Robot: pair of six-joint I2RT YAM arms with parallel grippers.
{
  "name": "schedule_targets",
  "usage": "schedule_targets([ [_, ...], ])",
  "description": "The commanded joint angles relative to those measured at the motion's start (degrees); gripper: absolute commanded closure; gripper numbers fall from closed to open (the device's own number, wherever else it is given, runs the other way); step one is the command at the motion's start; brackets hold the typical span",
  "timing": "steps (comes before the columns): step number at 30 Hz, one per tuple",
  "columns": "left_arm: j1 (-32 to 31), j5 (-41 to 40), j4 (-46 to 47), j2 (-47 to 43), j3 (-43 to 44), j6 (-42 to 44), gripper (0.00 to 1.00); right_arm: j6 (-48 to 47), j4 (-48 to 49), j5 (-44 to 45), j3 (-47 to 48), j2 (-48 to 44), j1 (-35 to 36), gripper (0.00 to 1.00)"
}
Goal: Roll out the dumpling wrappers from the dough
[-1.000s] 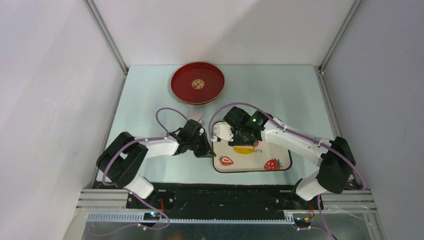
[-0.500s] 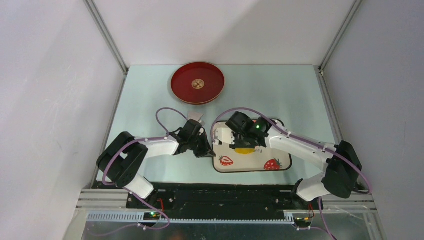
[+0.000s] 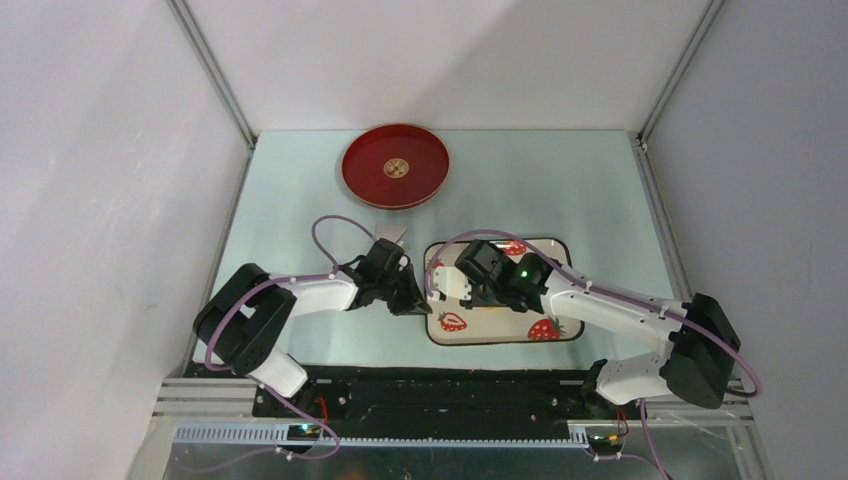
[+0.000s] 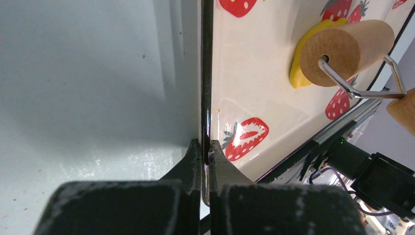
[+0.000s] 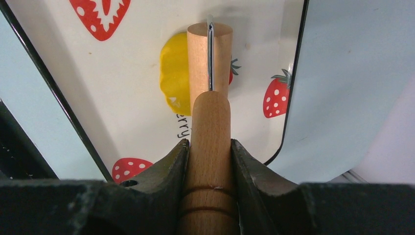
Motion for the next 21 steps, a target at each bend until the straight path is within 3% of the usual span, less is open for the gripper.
schedule_targets([
  [1,-0.71,-2.99,-4.77,2.5,-1.09,1.33,1.0,5.24,-8.31,-16.23,-5.63,3.08,2.6,1.0],
  [21,-0.71,-3.16,-4.77,2.05,-1.35,1.19,1.0,8.76,-9.16,-21.87,-11.52,-1.59,4.09,1.0],
])
